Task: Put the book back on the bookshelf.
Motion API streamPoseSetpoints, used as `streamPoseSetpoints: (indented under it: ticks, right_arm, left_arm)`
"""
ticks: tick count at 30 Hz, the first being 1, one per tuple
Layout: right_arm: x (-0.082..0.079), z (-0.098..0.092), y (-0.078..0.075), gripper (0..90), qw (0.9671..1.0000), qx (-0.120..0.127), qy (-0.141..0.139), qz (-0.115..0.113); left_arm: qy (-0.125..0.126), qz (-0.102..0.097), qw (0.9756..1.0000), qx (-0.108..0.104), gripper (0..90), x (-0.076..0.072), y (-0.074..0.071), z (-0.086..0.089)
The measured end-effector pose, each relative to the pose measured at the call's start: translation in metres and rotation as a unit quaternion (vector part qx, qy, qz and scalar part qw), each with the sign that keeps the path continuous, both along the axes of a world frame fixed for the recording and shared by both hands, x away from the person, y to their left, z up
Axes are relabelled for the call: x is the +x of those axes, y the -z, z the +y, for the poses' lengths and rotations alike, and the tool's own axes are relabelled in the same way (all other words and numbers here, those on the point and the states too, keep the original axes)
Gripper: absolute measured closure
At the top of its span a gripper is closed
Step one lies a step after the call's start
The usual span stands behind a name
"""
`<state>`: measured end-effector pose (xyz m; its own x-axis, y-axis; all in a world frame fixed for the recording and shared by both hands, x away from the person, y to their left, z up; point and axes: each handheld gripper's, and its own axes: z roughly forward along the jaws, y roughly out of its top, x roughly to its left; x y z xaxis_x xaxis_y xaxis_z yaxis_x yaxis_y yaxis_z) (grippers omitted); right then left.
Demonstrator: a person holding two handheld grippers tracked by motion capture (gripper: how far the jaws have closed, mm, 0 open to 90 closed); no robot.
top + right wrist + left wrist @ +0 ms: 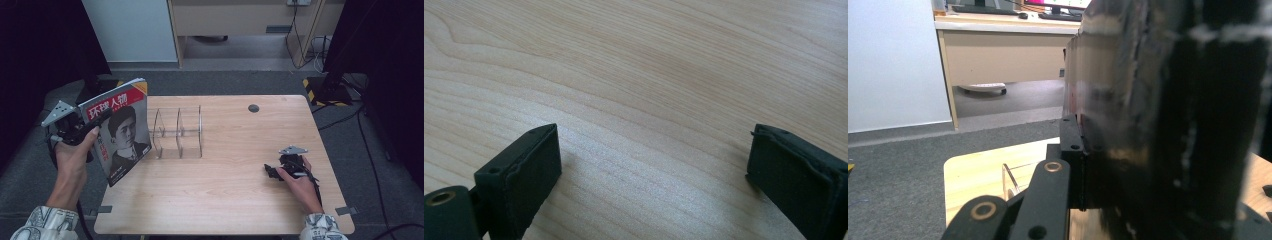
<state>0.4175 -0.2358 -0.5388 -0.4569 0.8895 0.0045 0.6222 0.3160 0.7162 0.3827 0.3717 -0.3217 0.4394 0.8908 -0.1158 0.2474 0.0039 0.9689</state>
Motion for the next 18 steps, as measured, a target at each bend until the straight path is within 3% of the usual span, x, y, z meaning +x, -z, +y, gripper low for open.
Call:
streamPoseSetpoints:
  ticks: [18]
  right_arm:
    - [0.000,0.000,0.000,7.4,1.0000,0.000,-0.002,0.000]
  left_arm:
    - [-0.010,-0.010,0.9999,-0.006,86.5,0.014,-0.003,-0.009]
